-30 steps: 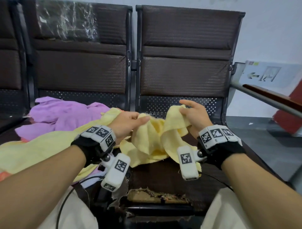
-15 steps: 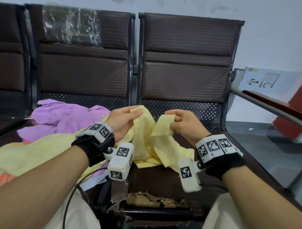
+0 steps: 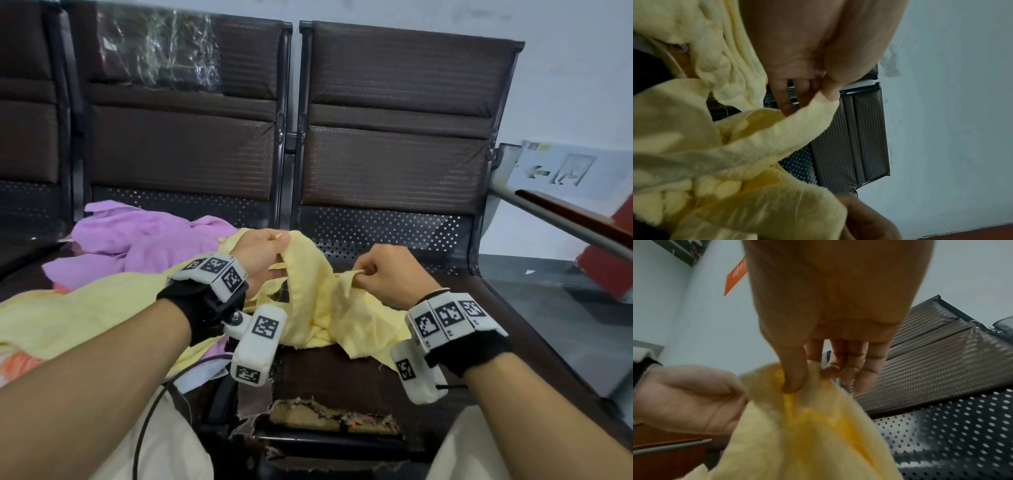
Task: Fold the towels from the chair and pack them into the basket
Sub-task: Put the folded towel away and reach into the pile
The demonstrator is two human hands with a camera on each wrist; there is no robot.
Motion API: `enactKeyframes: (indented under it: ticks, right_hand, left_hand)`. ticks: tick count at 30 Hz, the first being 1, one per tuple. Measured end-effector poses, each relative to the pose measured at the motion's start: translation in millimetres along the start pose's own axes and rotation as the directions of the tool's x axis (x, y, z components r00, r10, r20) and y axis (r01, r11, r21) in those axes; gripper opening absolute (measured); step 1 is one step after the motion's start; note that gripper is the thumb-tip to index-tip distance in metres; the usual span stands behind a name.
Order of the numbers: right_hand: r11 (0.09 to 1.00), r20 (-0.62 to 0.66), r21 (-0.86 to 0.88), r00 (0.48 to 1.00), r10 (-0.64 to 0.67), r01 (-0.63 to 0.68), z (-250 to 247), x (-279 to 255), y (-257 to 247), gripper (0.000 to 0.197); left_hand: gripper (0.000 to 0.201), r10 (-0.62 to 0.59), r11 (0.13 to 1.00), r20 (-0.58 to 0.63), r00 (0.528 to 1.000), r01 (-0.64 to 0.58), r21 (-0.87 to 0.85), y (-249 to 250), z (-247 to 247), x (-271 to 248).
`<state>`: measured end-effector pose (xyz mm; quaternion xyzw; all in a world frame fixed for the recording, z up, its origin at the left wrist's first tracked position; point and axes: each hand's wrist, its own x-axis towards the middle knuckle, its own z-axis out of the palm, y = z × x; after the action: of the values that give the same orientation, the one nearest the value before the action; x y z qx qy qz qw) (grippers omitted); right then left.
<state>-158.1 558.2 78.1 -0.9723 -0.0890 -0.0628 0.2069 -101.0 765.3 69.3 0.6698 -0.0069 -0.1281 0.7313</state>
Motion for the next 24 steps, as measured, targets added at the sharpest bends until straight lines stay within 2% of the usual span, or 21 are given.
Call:
enactKeyframes:
  ticks: [2, 6, 9, 18, 21, 24]
  right_hand:
    - [0.993, -0.044, 0.022, 0.993, -0.114, 0.115, 2.4, 0.7, -3.7, 0.024]
    - [0.915, -0.151, 0.336, 0.972, -0.181, 0.222, 4.5, 0.4, -17.9, 0.029]
    - [0.908, -0.143, 0.374, 0.979, -0.147, 0.191, 7.1, 2.5, -19.9, 0.012]
    - [0.91, -0.213, 0.405, 0.977, 0.004, 0.085, 15.1, 9.6, -18.4, 0.02]
    - [0.907, -0.212, 0.419, 0.976, 0.044, 0.05, 17.0, 11.3, -18.2, 0.018]
    - [0.899, -0.203, 0.436, 0.978, 0.05, 0.045, 18.6, 12.6, -17.5, 0.017]
  left_hand:
    - [0.015, 0.024, 0.998, -0.012, 1.0, -0.023, 0.061, -1.3, -1.4, -0.6]
    - [0.015, 0.065, 0.991, -0.007, 0.998, -0.064, 0.118, -3.1, 1.5, -3.2]
    - [0.012, 0.057, 0.992, 0.072, 0.996, -0.065, 0.109, -1.9, 5.0, -8.6]
    - [0.021, 0.066, 0.993, 0.269, 0.961, -0.09, 0.076, -0.4, 9.1, -19.2]
    - [0.033, 0.063, 0.994, 0.324, 0.944, -0.088, 0.063, -0.2, 7.9, -22.0]
    - [0.038, 0.118, 0.985, 0.347, 0.93, -0.154, 0.078, -2.5, 6.5, -23.8]
